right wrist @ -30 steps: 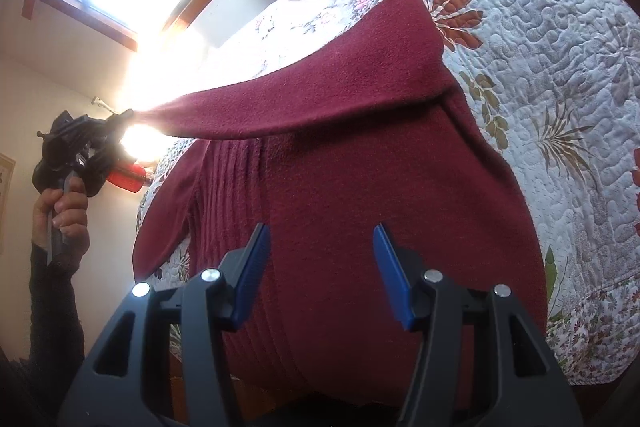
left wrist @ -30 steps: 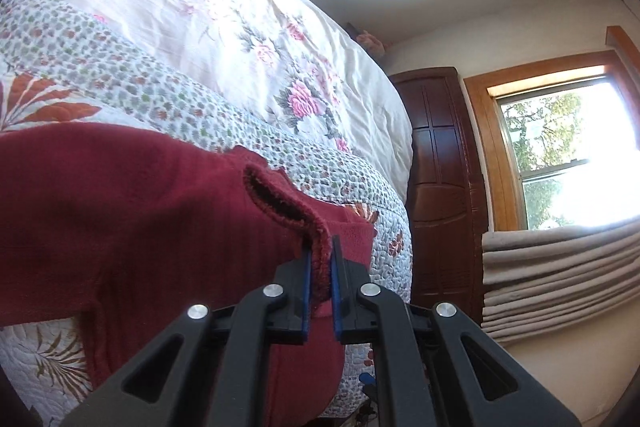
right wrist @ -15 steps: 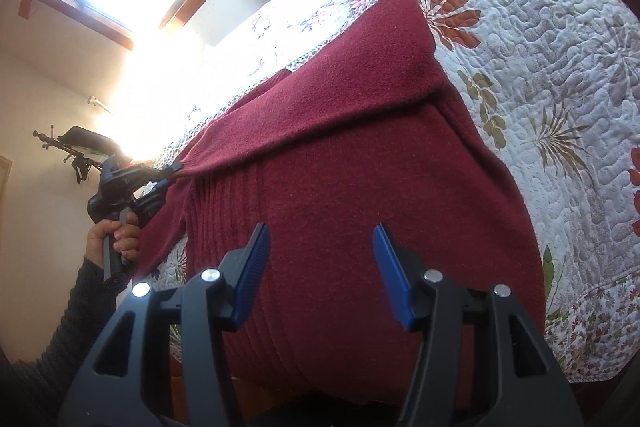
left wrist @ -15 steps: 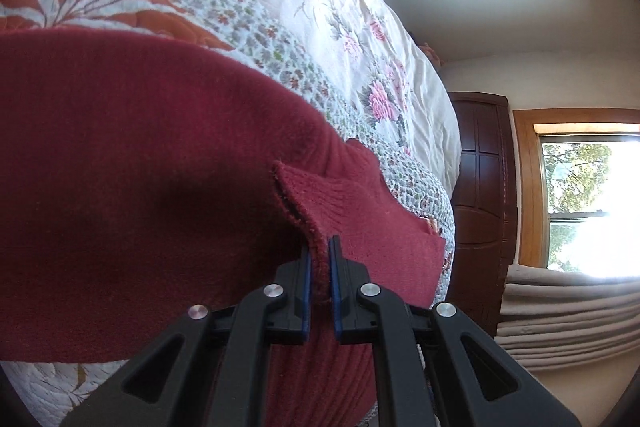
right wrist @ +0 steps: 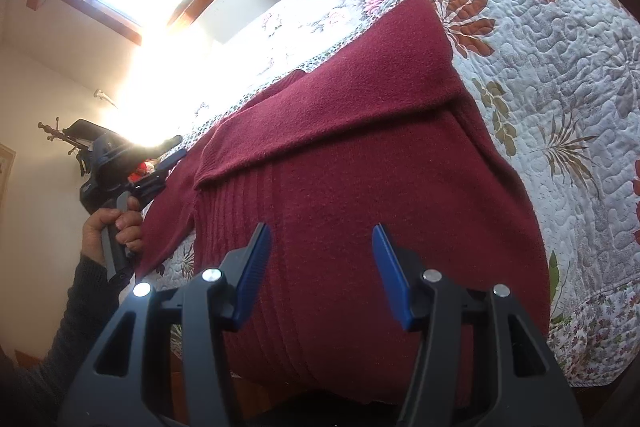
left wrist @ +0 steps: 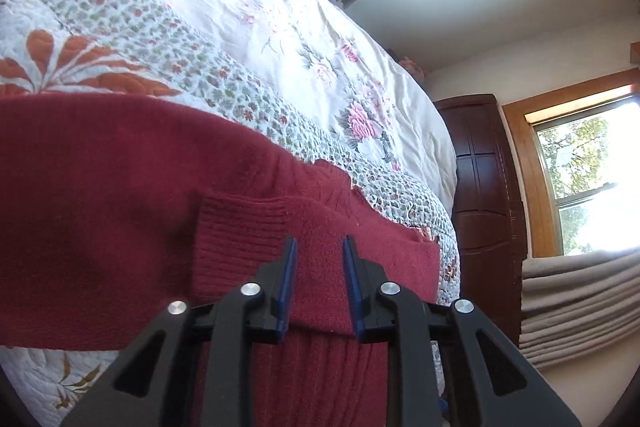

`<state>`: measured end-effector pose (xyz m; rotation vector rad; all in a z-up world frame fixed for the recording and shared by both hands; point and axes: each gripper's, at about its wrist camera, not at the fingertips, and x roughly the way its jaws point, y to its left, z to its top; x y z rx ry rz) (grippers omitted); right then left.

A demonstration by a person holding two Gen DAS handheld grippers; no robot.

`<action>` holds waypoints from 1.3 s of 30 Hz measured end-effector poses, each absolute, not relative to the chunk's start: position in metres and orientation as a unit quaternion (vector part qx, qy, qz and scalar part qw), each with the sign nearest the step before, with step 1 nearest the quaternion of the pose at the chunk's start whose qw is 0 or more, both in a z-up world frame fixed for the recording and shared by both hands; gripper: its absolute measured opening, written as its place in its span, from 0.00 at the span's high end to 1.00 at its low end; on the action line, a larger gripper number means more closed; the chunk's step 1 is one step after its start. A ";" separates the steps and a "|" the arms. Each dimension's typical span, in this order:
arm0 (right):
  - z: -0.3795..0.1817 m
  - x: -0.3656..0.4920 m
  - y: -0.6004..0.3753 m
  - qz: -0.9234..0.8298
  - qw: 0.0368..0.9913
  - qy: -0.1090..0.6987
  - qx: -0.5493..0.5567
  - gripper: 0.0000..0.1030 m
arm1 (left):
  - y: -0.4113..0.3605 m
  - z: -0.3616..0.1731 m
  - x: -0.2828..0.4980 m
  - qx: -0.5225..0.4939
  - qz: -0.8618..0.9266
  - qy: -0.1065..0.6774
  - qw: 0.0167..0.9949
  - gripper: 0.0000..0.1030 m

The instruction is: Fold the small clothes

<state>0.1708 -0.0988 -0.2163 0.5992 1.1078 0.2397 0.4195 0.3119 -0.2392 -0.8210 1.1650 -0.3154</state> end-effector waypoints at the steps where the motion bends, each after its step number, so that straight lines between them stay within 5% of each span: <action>1: -0.215 0.170 -0.098 0.113 0.802 0.515 0.279 0.48 | 0.309 -0.252 0.422 -0.383 -0.138 0.544 0.733 0.78; 6: -0.210 0.163 -0.101 0.108 0.805 0.510 0.282 0.48 | 0.320 -0.292 0.410 -0.423 -0.115 0.561 0.703 0.79; 11: -0.210 0.160 -0.101 0.109 0.805 0.511 0.281 0.48 | 0.373 -0.242 0.365 -0.430 -0.083 0.485 0.757 0.34; 16: -0.207 0.169 -0.083 0.135 0.803 0.512 0.273 0.48 | 0.480 -0.220 0.270 -0.509 0.022 0.382 0.771 0.18; 25: -0.194 0.182 -0.026 0.196 0.795 0.525 0.230 0.48 | 0.618 -0.242 0.115 -0.624 0.199 0.216 0.724 0.17; 34: -0.186 0.176 -0.012 0.201 0.795 0.530 0.214 0.47 | 0.671 -0.296 0.118 -0.647 0.231 0.235 0.688 0.16; 36: -0.187 0.173 -0.015 0.195 0.796 0.532 0.216 0.47 | 0.680 -0.295 0.125 -0.635 0.241 0.244 0.692 0.19; 37: -0.188 0.171 -0.017 0.191 0.796 0.532 0.217 0.47 | 0.682 -0.294 0.126 -0.629 0.250 0.250 0.693 0.31; 38: -0.189 0.169 -0.020 0.188 0.796 0.532 0.219 0.47 | 0.684 -0.293 0.130 -0.620 0.256 0.264 0.693 0.62; 39: -0.189 0.167 -0.022 0.185 0.796 0.531 0.222 0.47 | 0.687 -0.294 0.133 -0.614 0.257 0.282 0.691 0.77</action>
